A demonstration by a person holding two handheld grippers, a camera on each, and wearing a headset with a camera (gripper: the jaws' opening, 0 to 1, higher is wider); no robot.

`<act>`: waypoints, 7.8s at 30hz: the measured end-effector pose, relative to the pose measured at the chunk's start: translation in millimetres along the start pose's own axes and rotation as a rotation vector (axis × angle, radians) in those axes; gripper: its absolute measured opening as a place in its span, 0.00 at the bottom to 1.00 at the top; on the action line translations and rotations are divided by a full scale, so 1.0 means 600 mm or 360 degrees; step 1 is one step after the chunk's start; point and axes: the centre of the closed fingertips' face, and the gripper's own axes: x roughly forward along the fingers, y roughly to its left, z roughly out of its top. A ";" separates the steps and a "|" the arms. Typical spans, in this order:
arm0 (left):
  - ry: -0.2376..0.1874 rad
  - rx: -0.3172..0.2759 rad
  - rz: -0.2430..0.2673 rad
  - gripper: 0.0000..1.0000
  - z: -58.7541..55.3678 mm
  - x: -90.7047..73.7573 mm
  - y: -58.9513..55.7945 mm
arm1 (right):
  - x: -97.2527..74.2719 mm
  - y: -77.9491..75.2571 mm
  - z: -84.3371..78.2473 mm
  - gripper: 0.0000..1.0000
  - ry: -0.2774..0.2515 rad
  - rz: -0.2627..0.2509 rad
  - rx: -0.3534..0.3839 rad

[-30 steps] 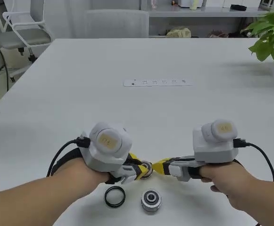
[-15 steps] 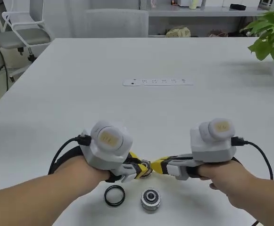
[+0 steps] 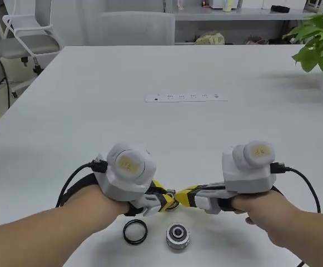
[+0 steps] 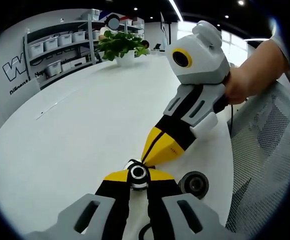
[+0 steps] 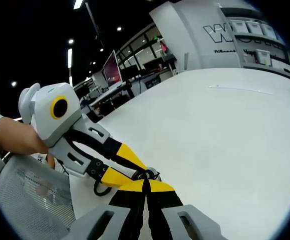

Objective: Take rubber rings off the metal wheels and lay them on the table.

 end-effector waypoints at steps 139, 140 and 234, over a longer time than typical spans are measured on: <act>-0.0323 -0.0121 0.0138 0.71 -0.028 -0.286 -0.021 | 0.049 0.138 -0.026 0.00 0.0126 0.0421 0.0084; -0.0323 -0.0122 0.0137 0.71 -0.028 -0.286 -0.021 | 0.049 0.136 -0.028 0.00 0.0133 0.0413 0.0080; -0.0325 -0.0096 0.0060 0.73 0.011 -0.278 -0.055 | -0.181 0.094 0.010 0.67 -0.0048 0.0012 -0.0575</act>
